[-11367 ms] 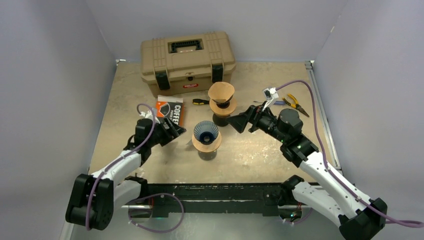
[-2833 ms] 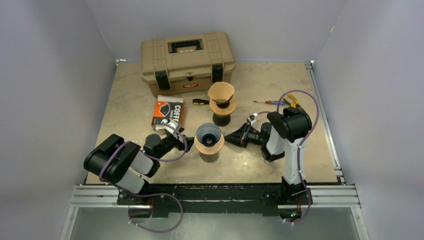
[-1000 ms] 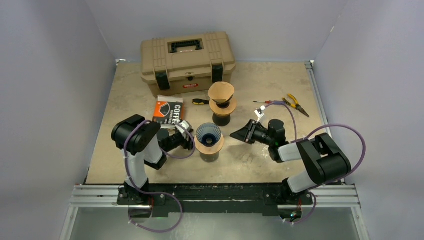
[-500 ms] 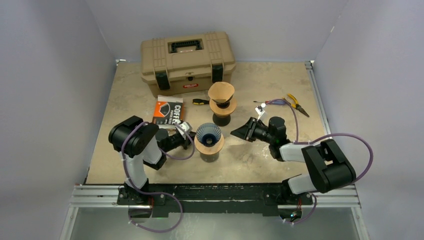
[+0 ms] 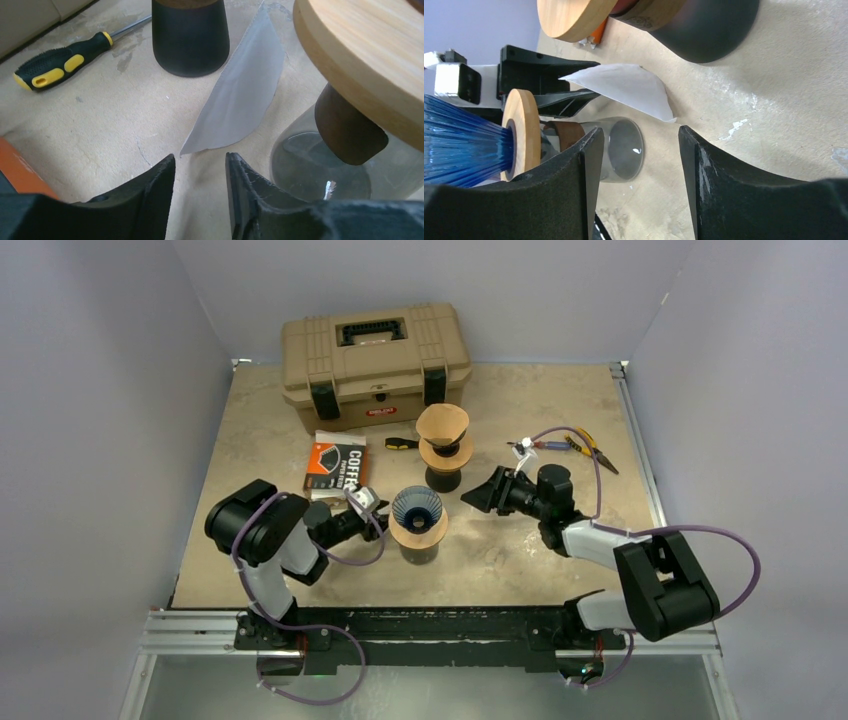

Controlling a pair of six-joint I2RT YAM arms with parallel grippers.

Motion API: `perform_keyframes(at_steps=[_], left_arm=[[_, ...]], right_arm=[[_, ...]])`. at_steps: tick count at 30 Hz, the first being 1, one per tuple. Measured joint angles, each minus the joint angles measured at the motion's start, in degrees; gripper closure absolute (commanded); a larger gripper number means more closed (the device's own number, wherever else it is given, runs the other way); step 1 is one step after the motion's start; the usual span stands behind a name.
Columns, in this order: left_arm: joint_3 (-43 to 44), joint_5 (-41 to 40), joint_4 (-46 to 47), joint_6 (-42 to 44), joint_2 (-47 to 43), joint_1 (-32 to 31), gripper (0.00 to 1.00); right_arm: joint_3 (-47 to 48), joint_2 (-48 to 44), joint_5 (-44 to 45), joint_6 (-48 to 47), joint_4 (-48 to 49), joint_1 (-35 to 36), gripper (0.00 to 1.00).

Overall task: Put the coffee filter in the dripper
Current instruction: Pick up the coffee filter from the center of the board.

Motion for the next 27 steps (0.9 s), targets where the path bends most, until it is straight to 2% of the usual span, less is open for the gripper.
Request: perform_keyframes(at_steps=[2, 3, 8, 20, 24, 27], left_arm=[[-0.13, -0.35, -0.04, 0.28, 0.00, 0.00, 0.27], [-0.13, -0.61, -0.02, 0.26, 0.00, 0.00, 0.23], [0.35, -1.68, -0.02, 0.74, 0.37, 0.00, 0.21], [6.69, 0.11, -0.02, 0.61, 3.30, 0.02, 0.36], [7.87, 2.29, -0.02, 0.00, 4.46, 0.02, 0.46], [8.24, 4.11, -0.02, -0.85, 5.07, 0.02, 0.60]], right_arm=[[0.02, 0.02, 0.15, -0.87, -0.70, 0.00, 0.39], [0.02, 0.02, 0.33, -1.16, -1.01, 0.00, 0.39], [0.22, 0.07, 1.03, -2.23, -2.45, 0.00, 0.39], [0.57, 0.37, 1.01, -3.21, -3.13, 0.00, 0.39], [0.66, 0.46, 0.98, -3.52, -3.32, 0.00, 0.39], [0.68, 0.46, 0.98, -3.63, -3.32, 0.00, 0.39]])
